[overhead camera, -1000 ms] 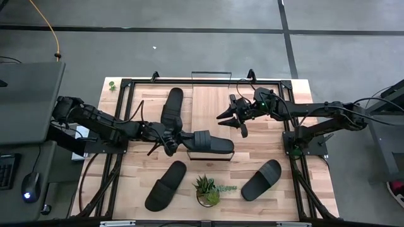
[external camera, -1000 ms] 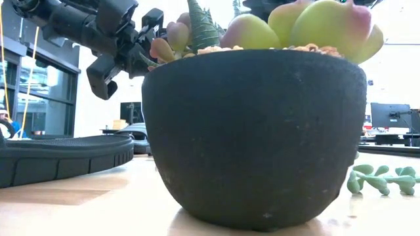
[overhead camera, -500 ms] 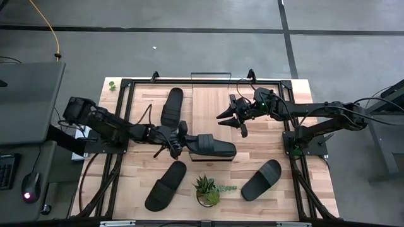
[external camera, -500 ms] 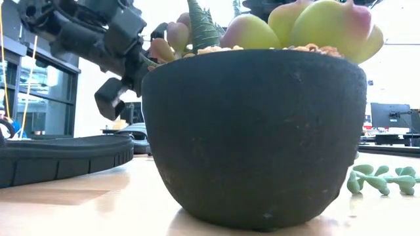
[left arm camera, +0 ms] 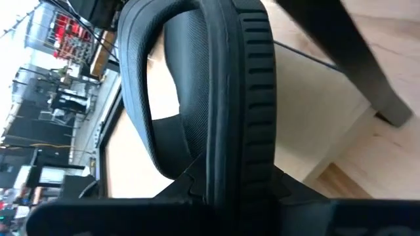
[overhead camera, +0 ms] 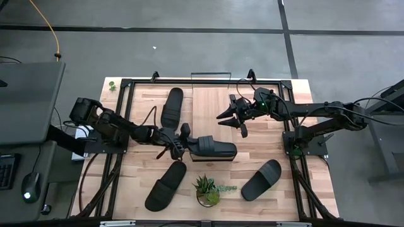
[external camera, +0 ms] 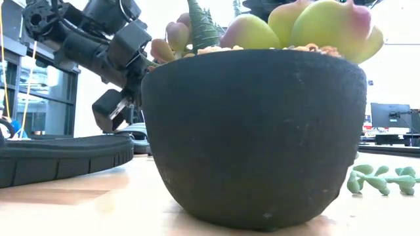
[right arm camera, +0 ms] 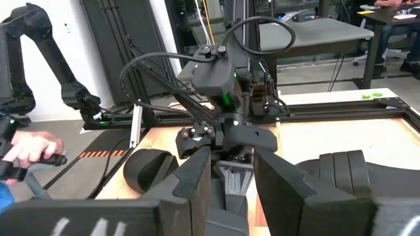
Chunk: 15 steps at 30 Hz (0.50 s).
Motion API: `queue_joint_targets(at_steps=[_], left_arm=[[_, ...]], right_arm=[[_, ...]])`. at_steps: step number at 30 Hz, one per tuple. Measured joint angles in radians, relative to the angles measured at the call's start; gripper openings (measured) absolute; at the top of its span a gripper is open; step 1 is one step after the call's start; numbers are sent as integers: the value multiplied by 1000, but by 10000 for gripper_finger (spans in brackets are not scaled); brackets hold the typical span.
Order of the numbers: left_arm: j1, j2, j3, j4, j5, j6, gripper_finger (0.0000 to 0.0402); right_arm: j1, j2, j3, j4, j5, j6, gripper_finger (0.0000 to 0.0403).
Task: Pick and place slides into the shelf
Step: Put the top right black slide on the shelf
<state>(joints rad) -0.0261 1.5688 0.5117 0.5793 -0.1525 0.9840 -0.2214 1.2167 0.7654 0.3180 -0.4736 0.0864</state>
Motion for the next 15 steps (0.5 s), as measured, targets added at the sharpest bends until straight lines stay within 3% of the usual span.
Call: queue_joint_targets(at_steps=[15], left_arm=[[0, 0, 0, -44, 7, -76, 62]], right_arm=[[0, 0, 0, 0, 0, 0, 108]])
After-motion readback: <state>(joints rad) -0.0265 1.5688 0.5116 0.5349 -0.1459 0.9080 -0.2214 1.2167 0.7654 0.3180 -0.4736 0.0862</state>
